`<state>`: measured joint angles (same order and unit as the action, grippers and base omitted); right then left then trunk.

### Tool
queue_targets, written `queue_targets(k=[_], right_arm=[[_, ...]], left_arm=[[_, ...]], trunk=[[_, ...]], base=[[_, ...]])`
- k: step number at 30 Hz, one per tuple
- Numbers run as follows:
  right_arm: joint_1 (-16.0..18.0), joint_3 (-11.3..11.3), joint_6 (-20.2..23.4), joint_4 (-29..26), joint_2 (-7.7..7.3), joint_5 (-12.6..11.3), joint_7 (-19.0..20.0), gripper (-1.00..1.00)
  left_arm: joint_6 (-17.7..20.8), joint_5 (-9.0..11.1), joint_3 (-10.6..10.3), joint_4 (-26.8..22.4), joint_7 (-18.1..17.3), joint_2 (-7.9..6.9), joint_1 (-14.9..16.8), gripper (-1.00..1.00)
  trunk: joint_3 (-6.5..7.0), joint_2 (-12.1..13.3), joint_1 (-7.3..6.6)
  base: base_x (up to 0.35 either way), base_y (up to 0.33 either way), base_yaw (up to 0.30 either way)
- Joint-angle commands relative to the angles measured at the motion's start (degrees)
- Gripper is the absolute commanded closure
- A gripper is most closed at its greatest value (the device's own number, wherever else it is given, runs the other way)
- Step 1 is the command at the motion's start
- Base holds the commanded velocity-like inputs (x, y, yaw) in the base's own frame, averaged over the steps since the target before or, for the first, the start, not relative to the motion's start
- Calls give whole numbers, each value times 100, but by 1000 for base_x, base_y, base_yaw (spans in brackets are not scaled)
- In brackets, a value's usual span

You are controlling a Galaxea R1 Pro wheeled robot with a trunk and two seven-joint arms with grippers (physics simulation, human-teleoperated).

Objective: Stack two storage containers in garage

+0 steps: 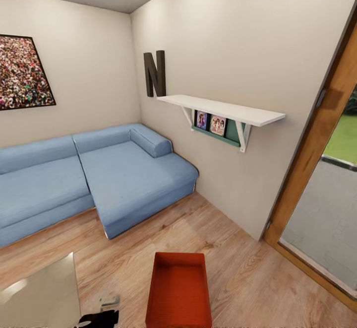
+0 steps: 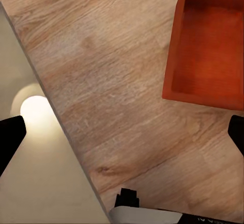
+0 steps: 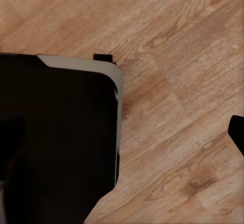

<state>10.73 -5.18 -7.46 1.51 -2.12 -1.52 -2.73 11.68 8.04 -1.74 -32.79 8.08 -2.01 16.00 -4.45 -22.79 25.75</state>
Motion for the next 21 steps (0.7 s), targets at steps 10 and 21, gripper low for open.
queue_targets(k=[10, 21], right_arm=[[8, -47, -24, 16, 1, -22, -17, -100], [8, -18, 7, 0, 1, -42, -25, -100]], left_arm=[[-21, 0, -27, 72, 27, 12, 52, -100], [-693, 2, -28, 496, 27, 58, 53, -100]], trunk=[[-104, -13, 3], [-204, -13, 3]], base=[[0, 0, 0], [0, 0, 0]])
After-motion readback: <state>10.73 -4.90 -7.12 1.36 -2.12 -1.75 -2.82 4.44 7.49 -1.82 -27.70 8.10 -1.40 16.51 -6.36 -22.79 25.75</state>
